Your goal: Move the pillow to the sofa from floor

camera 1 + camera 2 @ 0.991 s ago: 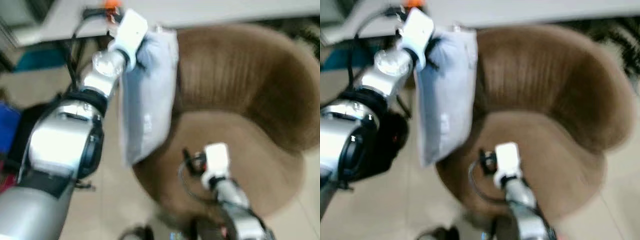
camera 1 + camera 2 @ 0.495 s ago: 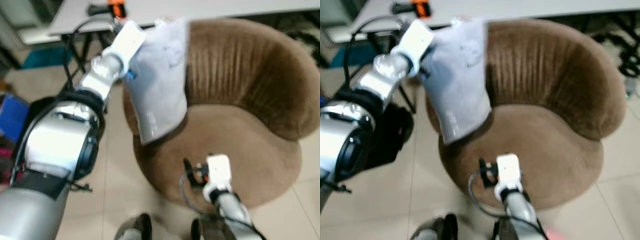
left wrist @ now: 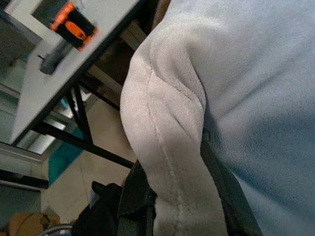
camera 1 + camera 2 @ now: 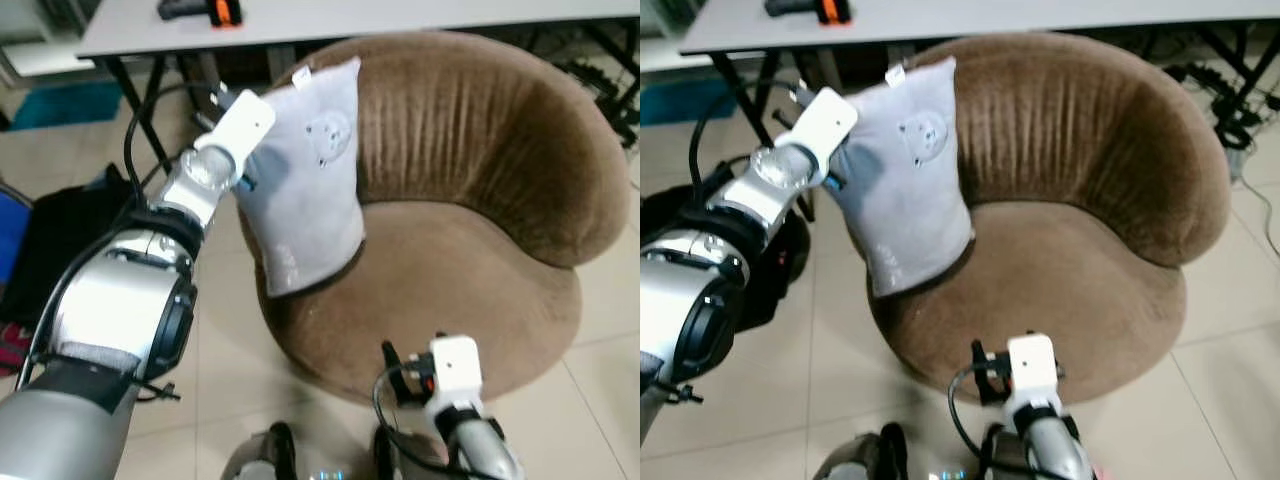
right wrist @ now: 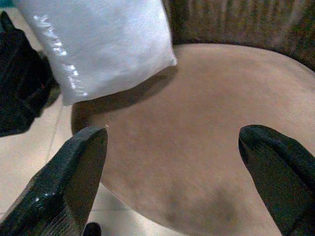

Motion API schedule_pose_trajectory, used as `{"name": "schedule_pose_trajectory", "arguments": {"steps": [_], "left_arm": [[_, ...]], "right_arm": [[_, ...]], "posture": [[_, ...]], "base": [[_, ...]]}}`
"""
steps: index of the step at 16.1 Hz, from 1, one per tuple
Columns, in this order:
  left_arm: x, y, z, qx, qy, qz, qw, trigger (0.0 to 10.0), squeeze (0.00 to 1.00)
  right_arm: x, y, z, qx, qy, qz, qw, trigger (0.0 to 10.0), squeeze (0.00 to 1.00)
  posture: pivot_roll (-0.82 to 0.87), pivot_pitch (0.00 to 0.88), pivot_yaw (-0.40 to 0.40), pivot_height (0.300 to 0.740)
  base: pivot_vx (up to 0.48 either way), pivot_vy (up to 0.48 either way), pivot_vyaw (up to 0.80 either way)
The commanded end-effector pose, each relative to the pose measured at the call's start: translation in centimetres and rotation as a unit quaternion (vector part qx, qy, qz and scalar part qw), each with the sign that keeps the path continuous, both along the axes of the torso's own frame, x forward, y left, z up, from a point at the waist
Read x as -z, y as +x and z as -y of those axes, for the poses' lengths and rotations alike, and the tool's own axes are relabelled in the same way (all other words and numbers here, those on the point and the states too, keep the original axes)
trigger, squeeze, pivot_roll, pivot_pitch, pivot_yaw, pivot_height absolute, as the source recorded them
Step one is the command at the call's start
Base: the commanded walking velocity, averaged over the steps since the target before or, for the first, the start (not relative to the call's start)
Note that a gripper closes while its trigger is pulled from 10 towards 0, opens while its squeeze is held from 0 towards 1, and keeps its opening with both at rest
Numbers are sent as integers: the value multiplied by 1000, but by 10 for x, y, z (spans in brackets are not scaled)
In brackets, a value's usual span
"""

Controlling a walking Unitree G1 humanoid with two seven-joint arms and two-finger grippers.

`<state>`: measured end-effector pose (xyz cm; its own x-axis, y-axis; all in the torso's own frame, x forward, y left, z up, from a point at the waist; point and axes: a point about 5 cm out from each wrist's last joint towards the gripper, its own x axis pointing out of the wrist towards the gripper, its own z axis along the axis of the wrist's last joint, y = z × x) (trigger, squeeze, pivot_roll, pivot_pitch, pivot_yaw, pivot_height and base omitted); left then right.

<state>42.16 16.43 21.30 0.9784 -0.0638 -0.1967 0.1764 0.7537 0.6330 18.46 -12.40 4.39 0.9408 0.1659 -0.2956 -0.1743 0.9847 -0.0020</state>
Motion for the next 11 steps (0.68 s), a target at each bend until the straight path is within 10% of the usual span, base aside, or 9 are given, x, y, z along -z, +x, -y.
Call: {"name": "schedule_pose_trajectory", "arguments": {"steps": [1,6,11], "left_arm": [[10,-3,-12,-26,13,-12,1000,10000,0],[22,-6,-11,-37,-25,-27,999,10000,0],[-54,9,26,10,-23,77,997,10000,0]], "right_arm": [[-1,-6,1,-5,-4,-7,1000,10000,0],[-2,-18,8,3,-10,-18,1000,10000,0],[-5,-16,11,18,-14,-12,1000,10000,0]], "posture": [[-381,227,40,740],[-398,246,25,740],[-409,246,46,740]], "base": [[0,0,0],[0,0,0],[0,0,0]]}}
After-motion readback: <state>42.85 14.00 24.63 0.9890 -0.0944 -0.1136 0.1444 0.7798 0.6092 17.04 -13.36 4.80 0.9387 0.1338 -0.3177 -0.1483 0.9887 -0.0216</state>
